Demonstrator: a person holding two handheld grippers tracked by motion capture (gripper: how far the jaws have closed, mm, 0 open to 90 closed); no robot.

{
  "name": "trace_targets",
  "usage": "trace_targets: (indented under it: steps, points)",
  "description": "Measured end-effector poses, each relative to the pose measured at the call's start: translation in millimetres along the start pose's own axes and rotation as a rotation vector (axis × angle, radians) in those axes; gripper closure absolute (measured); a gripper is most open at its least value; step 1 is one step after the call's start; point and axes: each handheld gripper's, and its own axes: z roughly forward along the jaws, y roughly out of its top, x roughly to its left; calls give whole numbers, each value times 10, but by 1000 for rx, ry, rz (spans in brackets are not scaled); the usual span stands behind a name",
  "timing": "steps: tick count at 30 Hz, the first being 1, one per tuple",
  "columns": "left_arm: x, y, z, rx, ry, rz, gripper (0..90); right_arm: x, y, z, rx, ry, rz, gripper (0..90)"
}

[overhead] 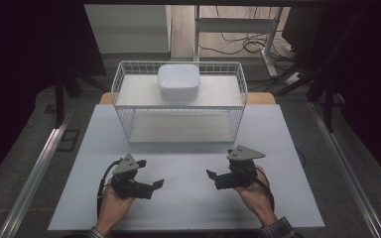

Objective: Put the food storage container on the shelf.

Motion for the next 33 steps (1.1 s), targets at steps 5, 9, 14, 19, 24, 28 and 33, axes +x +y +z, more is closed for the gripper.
trace_targets:
  steps: [5, 9, 14, 19, 24, 28, 33]
  points:
    - [-21, -61, -10, 11, 7, 1, 38, 30, -77, 7, 20, 2, -6, 0]
    - [-34, -104, -24, 21, 14, 2, 39, 46, -126, -4, 33, 6, -1, 0]
    - [-39, -156, -42, 33, 25, 5, 39, 50, -205, -32, 53, 8, 4, 0]
    - [-30, -208, -84, 41, 34, 1, 39, 40, -292, -80, 72, -1, 11, 0]
    - [-29, -265, -146, 52, 50, -1, 39, 23, -345, -153, 68, -10, 25, 0]
    - [-31, -309, -211, 63, 67, 2, 38, 10, -385, -226, 63, -24, 35, 0]
    - [-15, -344, -303, 61, 85, -6, 38, -19, -441, -319, 62, -41, 48, 0]
